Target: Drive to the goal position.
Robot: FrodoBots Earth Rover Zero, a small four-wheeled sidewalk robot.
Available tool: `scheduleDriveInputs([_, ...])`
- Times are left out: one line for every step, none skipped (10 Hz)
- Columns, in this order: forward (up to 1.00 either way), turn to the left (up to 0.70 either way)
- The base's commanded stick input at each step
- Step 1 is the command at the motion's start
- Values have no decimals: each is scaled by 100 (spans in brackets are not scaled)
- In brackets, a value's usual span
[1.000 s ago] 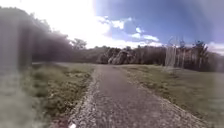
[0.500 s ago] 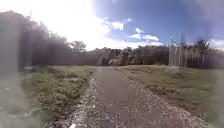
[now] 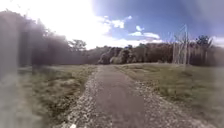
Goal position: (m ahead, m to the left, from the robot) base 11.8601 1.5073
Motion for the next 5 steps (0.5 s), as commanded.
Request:
scheduleDriveInputs([100,0])
scheduleDriveInputs([100,0])
scheduleDriveInputs([100,0])
scheduleDriveInputs([100,0])
scheduleDriveInputs([100,0])
